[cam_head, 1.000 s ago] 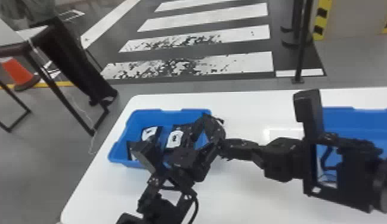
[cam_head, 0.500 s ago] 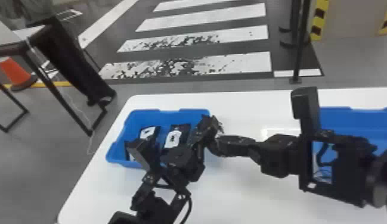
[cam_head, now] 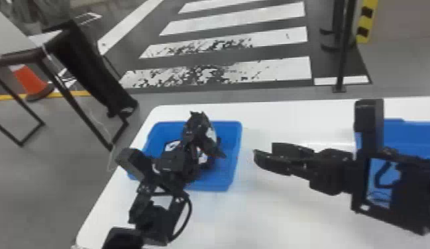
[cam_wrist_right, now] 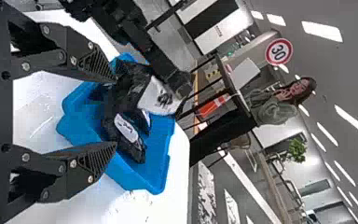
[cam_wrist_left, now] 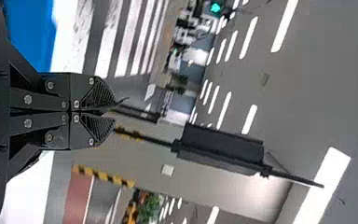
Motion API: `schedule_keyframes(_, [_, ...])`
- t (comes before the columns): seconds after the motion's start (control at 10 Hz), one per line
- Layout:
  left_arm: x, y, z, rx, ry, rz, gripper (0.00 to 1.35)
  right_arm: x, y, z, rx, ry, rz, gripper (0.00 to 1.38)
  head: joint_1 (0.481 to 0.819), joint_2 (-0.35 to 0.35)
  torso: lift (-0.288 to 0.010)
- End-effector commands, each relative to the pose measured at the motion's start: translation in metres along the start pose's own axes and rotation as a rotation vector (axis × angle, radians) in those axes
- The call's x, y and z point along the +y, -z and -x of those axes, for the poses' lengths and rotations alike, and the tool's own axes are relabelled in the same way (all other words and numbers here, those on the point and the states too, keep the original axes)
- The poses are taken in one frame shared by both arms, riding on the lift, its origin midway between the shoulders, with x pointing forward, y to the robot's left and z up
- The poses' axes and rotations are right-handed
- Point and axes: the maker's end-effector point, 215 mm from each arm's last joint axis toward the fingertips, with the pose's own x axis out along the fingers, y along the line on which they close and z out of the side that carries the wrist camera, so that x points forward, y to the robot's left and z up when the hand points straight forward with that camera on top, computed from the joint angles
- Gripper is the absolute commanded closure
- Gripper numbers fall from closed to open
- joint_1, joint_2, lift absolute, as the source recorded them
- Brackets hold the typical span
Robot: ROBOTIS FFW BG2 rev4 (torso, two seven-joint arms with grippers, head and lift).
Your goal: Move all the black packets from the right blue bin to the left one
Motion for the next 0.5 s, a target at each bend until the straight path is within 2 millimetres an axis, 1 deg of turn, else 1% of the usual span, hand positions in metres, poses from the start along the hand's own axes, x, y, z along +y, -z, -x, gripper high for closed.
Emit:
schedule_keyframes(0.0, [0.065,-0.02,0.001,-0.031,-0.114,-0.22,1.22,-0.022,-0.009,0.019,-0.062,0.045,-0.035,0.09,0.695,0.35,-0.168])
schedule_keyframes(0.1, [0.091,-0.016,0.003,-0.021,-0.175,-0.241,1.2,-0.039,-0.021,0.035,-0.12,0.08,-0.049,0.1,0.695,0.35,-0.168])
schedule_keyframes(0.2, [0.097,-0.012,0.009,-0.025,-0.197,-0.158,0.7,-0.056,-0.032,0.052,-0.175,0.118,-0.046,0.09,0.695,0.35,-0.168])
schedule_keyframes(0.3, [0.094,-0.017,0.012,-0.053,-0.2,-0.133,0.15,-0.074,-0.041,0.073,-0.204,0.183,-0.024,0.09,0.695,0.35,-0.168])
schedule_keyframes(0.4, [0.086,-0.017,0.011,-0.07,-0.19,-0.095,0.06,-0.09,-0.051,0.094,-0.244,0.244,0.008,0.08,0.695,0.35,-0.168])
